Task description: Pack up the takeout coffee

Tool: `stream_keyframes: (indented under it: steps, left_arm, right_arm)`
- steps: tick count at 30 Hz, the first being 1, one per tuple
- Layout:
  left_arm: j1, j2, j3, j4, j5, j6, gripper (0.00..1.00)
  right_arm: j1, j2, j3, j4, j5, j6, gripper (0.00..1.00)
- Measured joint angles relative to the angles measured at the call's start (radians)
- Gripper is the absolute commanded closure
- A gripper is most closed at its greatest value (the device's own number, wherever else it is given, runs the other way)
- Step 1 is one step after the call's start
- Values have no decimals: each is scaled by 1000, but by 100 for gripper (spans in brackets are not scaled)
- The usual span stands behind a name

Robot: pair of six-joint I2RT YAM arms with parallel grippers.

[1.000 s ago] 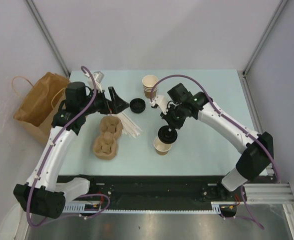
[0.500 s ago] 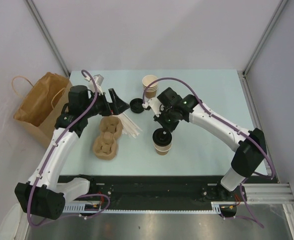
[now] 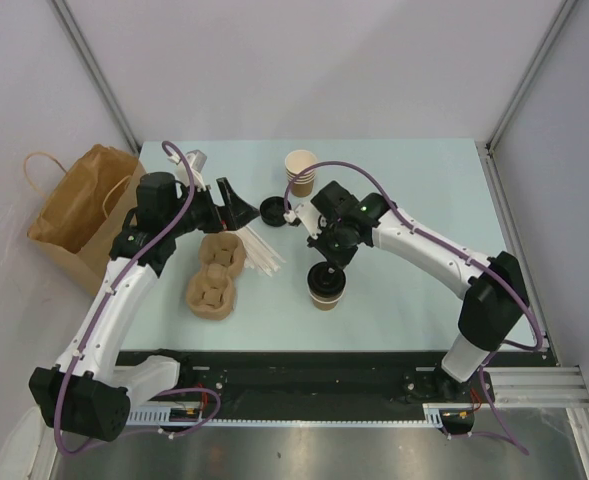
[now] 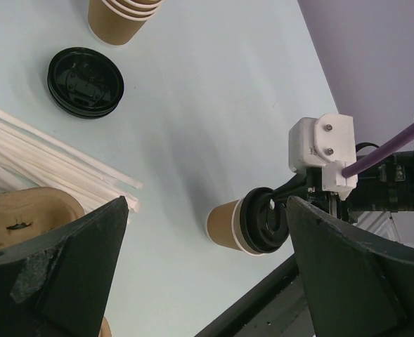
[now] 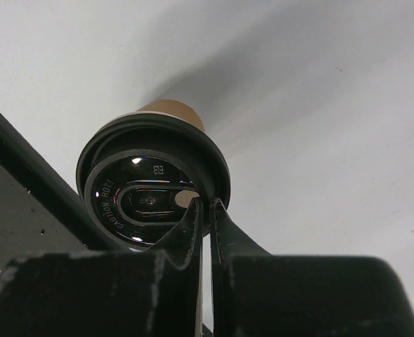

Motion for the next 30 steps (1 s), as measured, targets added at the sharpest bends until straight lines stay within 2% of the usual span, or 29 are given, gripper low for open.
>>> stream_keyframes:
  steps: [19,27,30]
  left_arm:
    - [0,5,0,14,0,0,0]
    - [0,14,0,15,0,0,0]
    - [0,15,0,15,0,0,1]
  right_arm:
    - [16,8,-21,22,18,3,99]
    - [20,10,-30,22,24,3,95]
    - [22,11,-30,22,26,3,91]
